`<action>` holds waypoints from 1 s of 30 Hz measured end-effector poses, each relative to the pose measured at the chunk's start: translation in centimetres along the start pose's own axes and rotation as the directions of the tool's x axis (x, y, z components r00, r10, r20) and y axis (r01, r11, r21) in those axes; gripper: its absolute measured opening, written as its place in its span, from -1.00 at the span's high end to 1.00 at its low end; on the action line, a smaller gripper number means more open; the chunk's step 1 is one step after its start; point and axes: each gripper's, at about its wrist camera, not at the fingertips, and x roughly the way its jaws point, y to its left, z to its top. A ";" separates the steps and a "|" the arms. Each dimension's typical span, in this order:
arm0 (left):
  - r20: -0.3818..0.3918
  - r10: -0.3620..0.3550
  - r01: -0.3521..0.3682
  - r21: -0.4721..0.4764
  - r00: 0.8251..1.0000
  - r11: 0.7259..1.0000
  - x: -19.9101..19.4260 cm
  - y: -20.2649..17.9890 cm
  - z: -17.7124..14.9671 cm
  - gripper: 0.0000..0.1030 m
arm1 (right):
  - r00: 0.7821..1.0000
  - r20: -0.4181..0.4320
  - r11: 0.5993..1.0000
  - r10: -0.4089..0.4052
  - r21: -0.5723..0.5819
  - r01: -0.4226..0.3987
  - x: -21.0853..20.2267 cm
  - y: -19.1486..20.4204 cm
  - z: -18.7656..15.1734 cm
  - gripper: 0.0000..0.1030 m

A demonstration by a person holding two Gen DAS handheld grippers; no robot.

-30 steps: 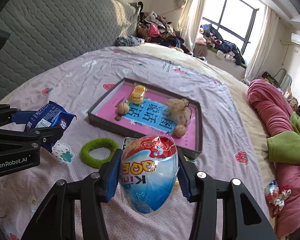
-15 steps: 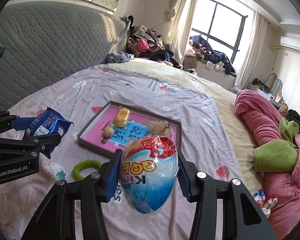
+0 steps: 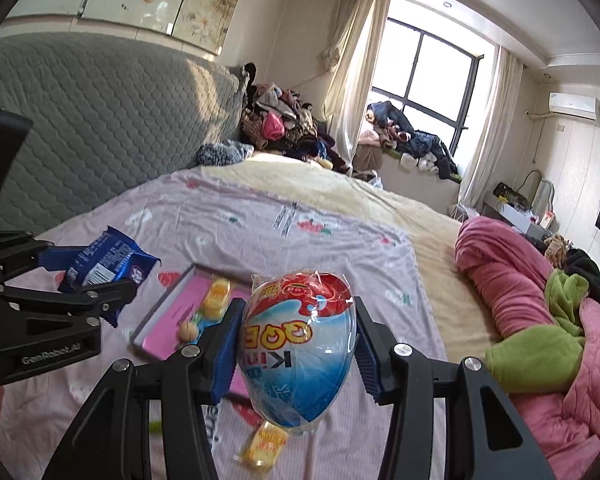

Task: Organize objects
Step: 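Lift and carry the packet with the left tool while the right tool carries the egg over the tray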

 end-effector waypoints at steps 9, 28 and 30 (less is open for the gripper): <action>0.061 0.001 -0.001 -0.002 0.998 1.000 4.3 0.3 3.3 -0.05 | 0.996 0.083 0.997 0.035 0.067 -0.040 3.3 -0.8 1.5 0.01; -0.028 0.022 -0.022 -0.023 0.999 0.999 16.5 1.7 -2.5 -0.05 | 0.996 -0.027 0.990 0.089 0.112 -0.086 14.1 0.4 -5.2 0.01; -0.042 0.037 -0.038 -0.027 0.998 0.999 17.4 2.1 -3.1 -0.05 | 0.995 -0.034 0.991 0.091 0.106 -0.087 14.6 0.7 -5.7 0.01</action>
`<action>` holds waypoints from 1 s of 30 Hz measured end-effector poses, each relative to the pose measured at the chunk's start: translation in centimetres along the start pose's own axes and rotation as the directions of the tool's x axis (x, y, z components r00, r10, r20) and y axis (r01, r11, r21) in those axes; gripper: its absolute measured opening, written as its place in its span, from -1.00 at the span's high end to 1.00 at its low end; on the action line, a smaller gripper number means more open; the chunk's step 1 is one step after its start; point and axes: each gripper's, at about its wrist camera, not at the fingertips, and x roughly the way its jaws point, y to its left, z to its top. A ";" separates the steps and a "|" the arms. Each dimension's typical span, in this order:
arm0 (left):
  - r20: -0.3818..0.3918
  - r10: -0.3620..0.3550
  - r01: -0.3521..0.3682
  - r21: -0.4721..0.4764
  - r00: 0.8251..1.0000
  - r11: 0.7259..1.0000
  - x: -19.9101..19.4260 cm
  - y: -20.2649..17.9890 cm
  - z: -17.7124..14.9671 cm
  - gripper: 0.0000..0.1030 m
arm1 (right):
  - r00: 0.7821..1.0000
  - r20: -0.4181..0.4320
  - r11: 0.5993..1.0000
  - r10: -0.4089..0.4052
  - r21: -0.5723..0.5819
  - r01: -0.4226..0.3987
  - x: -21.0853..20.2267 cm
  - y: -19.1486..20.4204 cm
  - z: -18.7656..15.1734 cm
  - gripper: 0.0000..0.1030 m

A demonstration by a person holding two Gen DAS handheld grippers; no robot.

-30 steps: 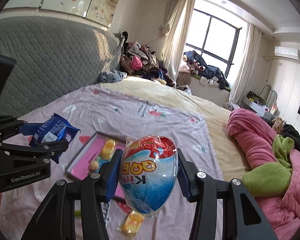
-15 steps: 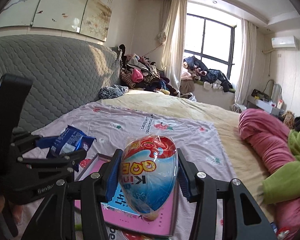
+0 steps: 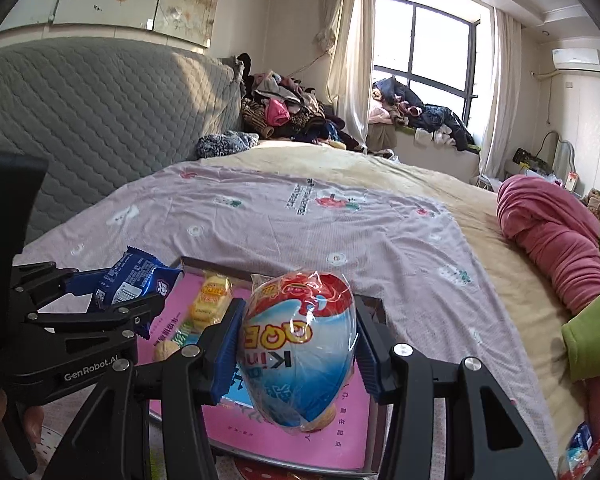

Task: Organize objects
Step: 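Lift and carry the packet with the left tool while the right tool carries the egg over the tray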

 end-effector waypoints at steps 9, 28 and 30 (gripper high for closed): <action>-0.033 0.005 -0.005 0.000 0.999 1.000 2.1 0.6 -1.6 -0.05 | 0.999 -0.047 1.000 0.014 -0.019 -0.014 2.3 0.6 -1.1 0.01; -0.080 -0.050 0.053 0.046 0.996 0.998 5.0 -1.8 -2.9 -0.05 | 0.981 -0.195 0.997 -0.005 -0.073 -0.009 6.7 1.5 -3.4 0.02; -0.079 -0.050 0.054 0.054 0.996 0.997 5.2 -2.1 -3.0 -0.05 | 0.979 -0.204 0.997 -0.011 -0.073 -0.004 6.9 1.3 -3.5 0.01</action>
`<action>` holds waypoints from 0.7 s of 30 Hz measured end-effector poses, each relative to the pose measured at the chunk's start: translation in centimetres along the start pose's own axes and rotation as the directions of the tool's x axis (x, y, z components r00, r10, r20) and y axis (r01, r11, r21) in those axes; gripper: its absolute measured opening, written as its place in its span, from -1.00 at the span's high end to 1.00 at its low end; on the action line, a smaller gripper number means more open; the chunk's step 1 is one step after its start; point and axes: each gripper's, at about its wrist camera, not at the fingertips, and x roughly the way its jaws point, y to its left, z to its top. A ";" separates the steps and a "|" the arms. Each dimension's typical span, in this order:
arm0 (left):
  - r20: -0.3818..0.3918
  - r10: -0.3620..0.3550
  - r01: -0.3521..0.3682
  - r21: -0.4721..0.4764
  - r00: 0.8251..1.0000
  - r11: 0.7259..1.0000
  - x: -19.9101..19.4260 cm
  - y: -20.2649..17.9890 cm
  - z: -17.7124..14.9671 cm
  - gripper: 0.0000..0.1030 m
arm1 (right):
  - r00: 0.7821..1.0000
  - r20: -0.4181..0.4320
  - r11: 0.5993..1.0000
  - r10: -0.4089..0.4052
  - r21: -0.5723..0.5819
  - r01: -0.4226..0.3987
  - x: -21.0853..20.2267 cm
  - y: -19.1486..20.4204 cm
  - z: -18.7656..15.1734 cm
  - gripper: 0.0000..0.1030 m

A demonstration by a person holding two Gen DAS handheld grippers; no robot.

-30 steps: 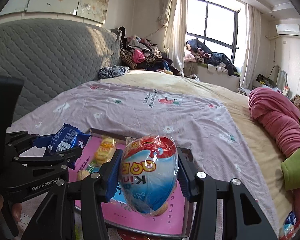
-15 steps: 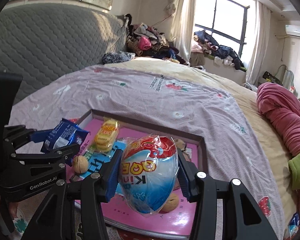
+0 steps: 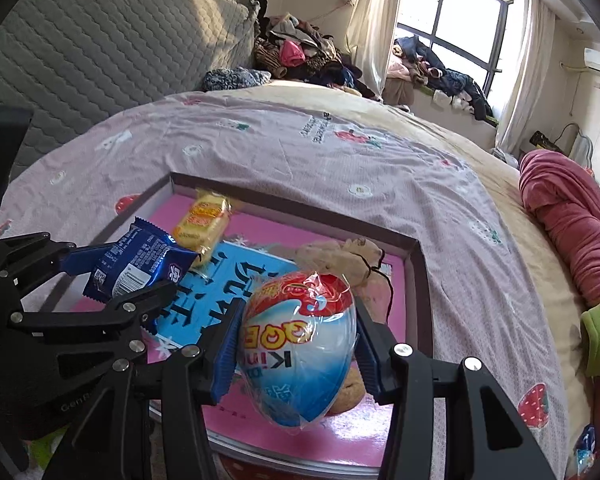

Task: Organize objects
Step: 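Lift and carry the packet with the left tool while the right tool carries the egg over the tray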

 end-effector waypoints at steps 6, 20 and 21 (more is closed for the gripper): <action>0.003 -0.003 0.003 0.006 1.000 1.000 0.1 -0.2 0.0 -0.05 | 1.000 -0.025 1.000 -0.006 0.006 0.006 0.8 -0.4 -0.3 0.01; -0.005 -0.009 0.009 0.014 1.000 1.000 0.4 0.0 0.0 -0.07 | 0.997 -0.080 1.000 -0.010 -0.010 0.009 2.5 -0.5 -1.0 0.01; -0.007 -0.017 0.017 0.011 1.000 1.000 0.4 0.0 0.0 -0.07 | 0.997 -0.082 1.000 -0.011 -0.011 0.010 2.6 -0.4 -1.0 0.01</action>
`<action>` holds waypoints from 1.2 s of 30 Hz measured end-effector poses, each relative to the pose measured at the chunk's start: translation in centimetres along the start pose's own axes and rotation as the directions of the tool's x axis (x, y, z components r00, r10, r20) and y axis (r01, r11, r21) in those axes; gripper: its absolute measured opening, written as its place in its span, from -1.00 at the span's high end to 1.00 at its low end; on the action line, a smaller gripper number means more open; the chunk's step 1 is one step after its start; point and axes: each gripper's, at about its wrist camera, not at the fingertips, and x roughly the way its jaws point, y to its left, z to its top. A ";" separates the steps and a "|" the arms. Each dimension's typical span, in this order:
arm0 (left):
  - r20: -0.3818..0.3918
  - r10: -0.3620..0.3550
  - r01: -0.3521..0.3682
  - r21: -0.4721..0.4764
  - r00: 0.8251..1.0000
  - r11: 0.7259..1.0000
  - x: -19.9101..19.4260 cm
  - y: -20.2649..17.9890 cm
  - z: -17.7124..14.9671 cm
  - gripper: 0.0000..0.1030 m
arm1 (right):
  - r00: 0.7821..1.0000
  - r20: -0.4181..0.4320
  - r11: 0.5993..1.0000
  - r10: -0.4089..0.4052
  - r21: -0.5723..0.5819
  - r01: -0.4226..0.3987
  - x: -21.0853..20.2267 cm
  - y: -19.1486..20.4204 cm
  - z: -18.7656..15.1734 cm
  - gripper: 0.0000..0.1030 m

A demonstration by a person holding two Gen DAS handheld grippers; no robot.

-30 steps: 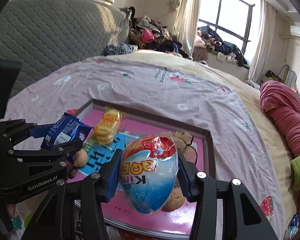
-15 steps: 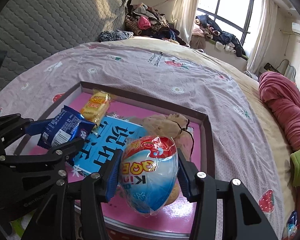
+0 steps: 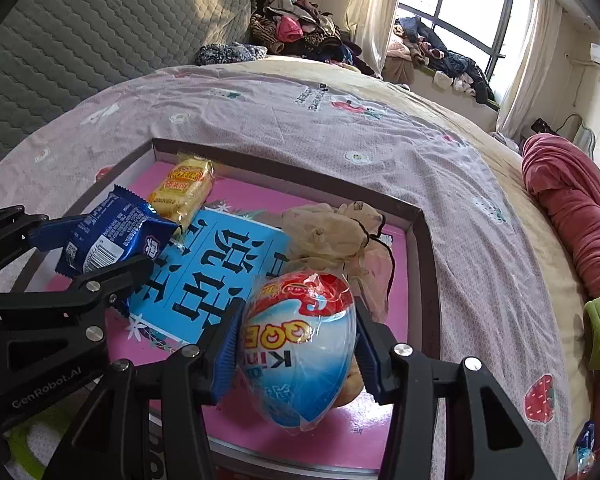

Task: Organize objects
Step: 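Lift and carry the packet with the left tool while the right tool carries the egg over the tray, then lower the packet and egg into the tray and open both tools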

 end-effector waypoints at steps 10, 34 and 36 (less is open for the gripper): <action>-0.003 -0.028 0.028 -0.019 1.000 0.999 0.2 0.4 0.0 -0.11 | 1.000 -0.021 1.000 0.000 -0.009 0.000 0.5 0.2 -0.2 0.01; -0.037 -0.007 0.006 -0.011 0.999 1.000 0.9 0.0 -0.2 -0.17 | 0.996 -0.069 0.996 -0.060 -0.067 0.055 1.5 0.8 -0.5 -0.12; -0.053 0.006 -0.007 -0.007 0.999 1.000 1.3 0.1 -0.2 -0.36 | 0.996 -0.072 0.996 -0.060 -0.070 0.055 1.4 0.8 -0.6 -0.12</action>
